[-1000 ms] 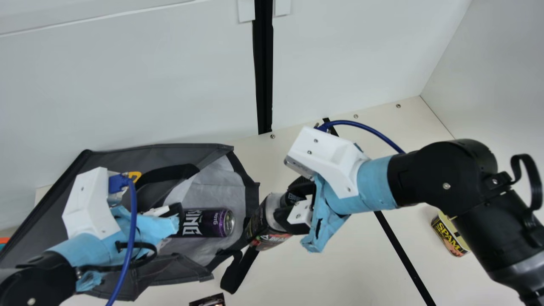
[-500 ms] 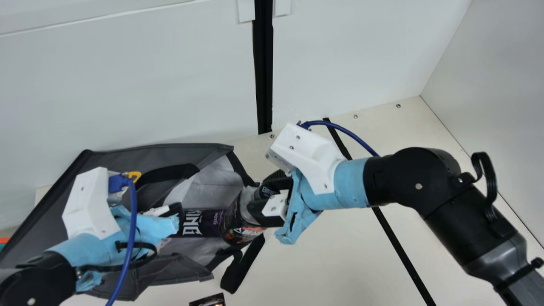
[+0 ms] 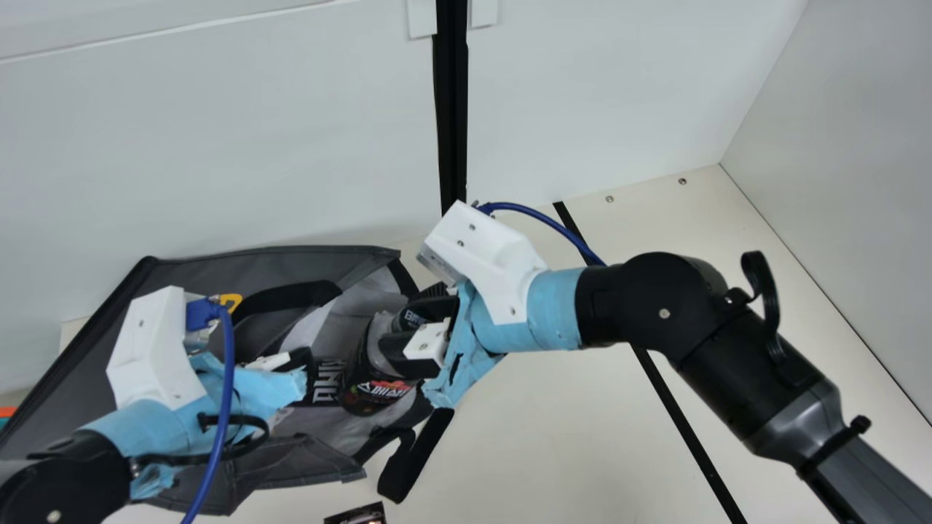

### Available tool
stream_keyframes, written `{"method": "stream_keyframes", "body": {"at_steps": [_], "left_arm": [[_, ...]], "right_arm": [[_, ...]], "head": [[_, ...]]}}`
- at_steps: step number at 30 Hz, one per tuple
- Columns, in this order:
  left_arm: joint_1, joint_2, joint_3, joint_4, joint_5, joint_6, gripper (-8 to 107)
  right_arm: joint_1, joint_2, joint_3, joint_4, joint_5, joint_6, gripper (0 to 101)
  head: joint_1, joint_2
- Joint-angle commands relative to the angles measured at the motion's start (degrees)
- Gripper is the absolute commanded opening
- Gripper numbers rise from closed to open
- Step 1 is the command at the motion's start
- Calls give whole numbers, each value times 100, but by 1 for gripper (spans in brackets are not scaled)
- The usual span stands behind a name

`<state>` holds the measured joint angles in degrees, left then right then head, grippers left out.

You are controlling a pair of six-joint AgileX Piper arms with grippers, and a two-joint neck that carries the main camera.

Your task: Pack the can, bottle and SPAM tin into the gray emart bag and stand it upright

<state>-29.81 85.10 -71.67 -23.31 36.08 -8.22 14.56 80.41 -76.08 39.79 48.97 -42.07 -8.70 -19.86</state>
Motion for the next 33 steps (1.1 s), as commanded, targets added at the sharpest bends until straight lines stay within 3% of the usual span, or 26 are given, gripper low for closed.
{"method": "stream_keyframes", "body": {"at_steps": [1, 33], "left_arm": [[0, 0, 0, 0, 0, 0, -8], [0, 0, 0, 0, 0, 0, -8]], "right_arm": [[71, 32, -3, 47, -67, 43, 0], [615, 1041, 313, 1042, -919, -351, 0]], "head": [[-130, -14], [-130, -14]]}}
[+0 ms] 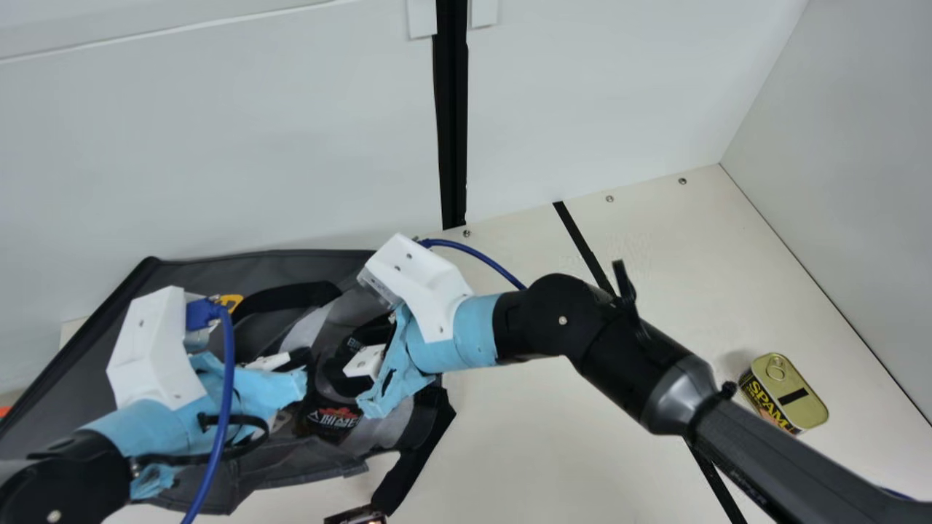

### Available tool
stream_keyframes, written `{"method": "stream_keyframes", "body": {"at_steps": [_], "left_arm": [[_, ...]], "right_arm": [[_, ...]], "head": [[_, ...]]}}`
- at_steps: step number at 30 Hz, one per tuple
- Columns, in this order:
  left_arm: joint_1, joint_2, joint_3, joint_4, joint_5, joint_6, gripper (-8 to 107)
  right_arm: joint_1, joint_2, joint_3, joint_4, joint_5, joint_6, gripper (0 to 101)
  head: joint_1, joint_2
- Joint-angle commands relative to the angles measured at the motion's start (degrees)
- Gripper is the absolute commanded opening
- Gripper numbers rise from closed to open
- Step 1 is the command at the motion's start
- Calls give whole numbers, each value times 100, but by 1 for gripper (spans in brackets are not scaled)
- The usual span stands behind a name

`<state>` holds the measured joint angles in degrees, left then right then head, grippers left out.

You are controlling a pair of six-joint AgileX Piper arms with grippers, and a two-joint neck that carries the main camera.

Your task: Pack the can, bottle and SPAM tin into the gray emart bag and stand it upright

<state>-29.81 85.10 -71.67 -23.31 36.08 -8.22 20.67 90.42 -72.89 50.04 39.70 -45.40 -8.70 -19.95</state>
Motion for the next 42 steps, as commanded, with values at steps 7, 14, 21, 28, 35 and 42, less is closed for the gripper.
{"method": "stream_keyframes", "body": {"at_steps": [7, 14, 21, 28, 35, 42], "left_arm": [[0, 0, 0, 0, 0, 0, -8], [0, 0, 0, 0, 0, 0, -8], [0, 0, 0, 0, 0, 0, -8], [0, 0, 0, 0, 0, 0, -8], [0, 0, 0, 0, 0, 0, -8], [0, 0, 0, 0, 0, 0, -8]], "right_arm": [[7, 384, -104, 81, -84, -63, 0], [49, 691, -283, 32, -146, 30, 0], [127, 902, -446, -100, -192, 210, 0], [179, 1019, -580, -250, -224, 407, 0], [205, 1050, -662, -394, -229, 562, 20], [213, 1027, -697, -485, -216, 644, 43]], "head": [[-130, -5], [-130, -5], [-130, -5], [-130, -5], [-130, -5], [-130, -5]]}}
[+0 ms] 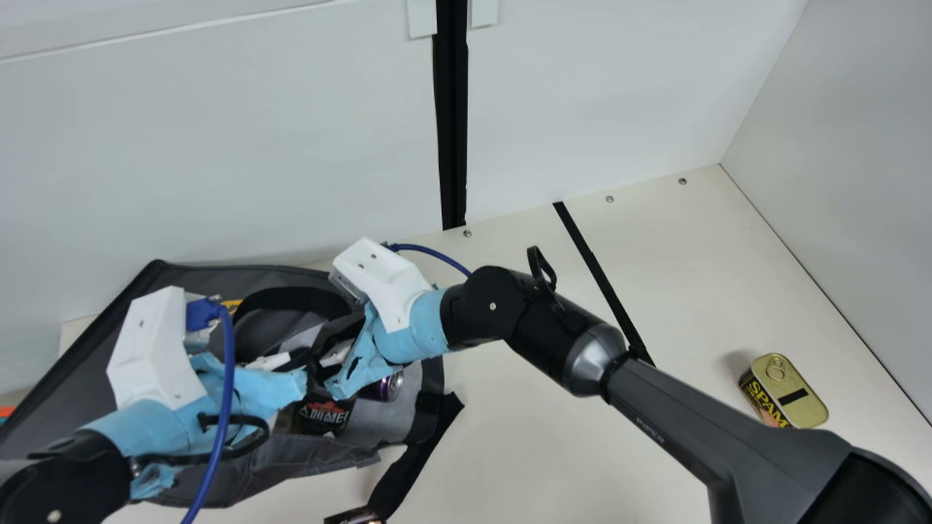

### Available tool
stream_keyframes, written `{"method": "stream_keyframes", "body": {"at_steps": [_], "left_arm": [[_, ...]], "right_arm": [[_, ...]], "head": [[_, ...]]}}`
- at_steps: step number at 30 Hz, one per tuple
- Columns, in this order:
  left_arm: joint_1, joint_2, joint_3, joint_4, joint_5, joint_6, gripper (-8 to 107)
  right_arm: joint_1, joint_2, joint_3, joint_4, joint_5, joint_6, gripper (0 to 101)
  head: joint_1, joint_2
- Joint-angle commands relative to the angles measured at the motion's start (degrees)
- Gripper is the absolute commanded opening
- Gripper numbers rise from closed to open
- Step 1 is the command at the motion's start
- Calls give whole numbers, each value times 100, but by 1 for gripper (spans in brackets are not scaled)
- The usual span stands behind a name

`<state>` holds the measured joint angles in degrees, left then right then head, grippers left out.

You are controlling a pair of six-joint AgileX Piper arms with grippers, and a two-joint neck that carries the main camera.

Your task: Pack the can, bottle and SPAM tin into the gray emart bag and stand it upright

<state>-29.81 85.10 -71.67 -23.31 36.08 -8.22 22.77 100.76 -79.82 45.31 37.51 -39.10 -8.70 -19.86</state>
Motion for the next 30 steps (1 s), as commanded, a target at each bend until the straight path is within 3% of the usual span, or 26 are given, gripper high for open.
{"method": "stream_keyframes", "body": {"at_steps": [1, 15, 30], "left_arm": [[0, 0, 0, 0, 0, 0, -8], [0, 0, 0, 34, 0, 0, -8], [0, 0, 0, 97, 7, 0, -8]], "right_arm": [[5, -13, -7, -21, 5, 22, 47], [70, -91, -25, -142, 2, 140, 94], [-45, -397, 179, -211, 63, 100, 95]], "head": [[-130, -14], [-130, -14], [-130, -14]]}}
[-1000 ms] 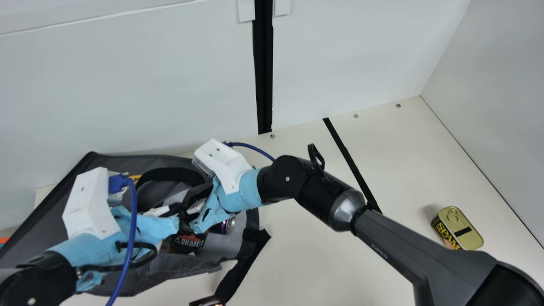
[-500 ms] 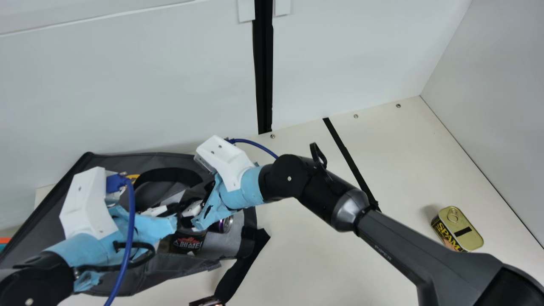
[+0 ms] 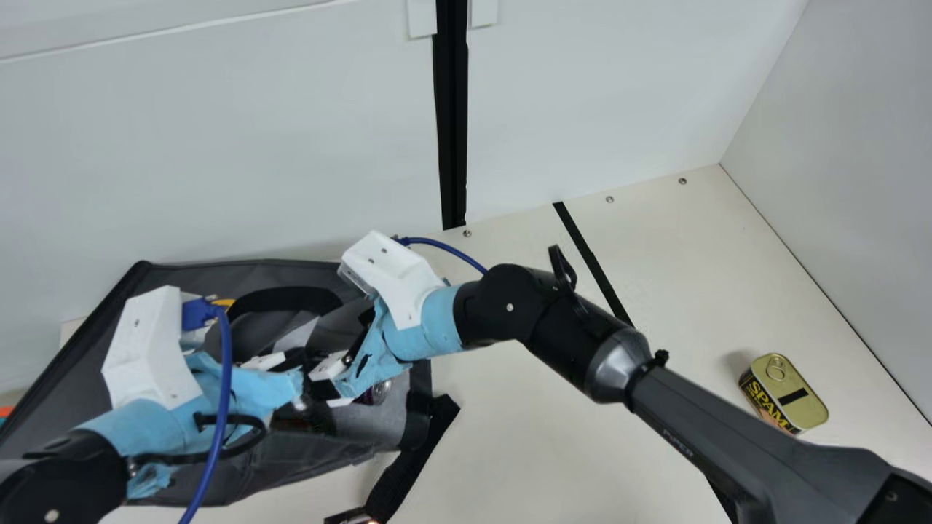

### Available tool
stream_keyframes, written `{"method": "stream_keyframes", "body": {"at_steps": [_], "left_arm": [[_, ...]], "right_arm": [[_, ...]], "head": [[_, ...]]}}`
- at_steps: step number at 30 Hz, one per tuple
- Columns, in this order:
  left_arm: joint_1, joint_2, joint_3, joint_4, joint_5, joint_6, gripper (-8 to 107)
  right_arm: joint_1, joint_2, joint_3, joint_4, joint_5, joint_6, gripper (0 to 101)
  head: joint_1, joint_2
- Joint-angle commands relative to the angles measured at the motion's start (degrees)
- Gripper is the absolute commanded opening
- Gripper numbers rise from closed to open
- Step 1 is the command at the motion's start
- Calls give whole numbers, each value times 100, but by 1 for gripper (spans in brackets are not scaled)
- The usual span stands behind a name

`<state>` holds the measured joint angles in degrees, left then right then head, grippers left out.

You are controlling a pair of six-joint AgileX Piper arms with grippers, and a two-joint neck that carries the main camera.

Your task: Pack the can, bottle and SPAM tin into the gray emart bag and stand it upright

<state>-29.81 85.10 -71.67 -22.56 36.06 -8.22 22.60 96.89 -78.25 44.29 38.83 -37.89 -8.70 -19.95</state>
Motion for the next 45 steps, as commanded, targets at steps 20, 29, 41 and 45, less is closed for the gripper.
{"method": "stream_keyframes", "body": {"at_steps": [20, 29, 41, 45], "left_arm": [[0, 0, 0, -38, 0, 0, -8], [0, 0, 0, -38, 0, 0, -8], [0, 0, 0, -38, 0, 0, -8], [0, 0, 0, -38, 0, 0, -8]], "right_arm": [[-367, -785, 672, 0, 111, -312, 95], [-638, -1227, 866, 84, 354, -506, 95], [-1264, -1764, 981, 145, 832, -786, 95], [-1550, -1921, 997, 162, 1036, -905, 95]], "head": [[-130, -5], [-130, -5], [-130, -5], [-130, -5]]}}
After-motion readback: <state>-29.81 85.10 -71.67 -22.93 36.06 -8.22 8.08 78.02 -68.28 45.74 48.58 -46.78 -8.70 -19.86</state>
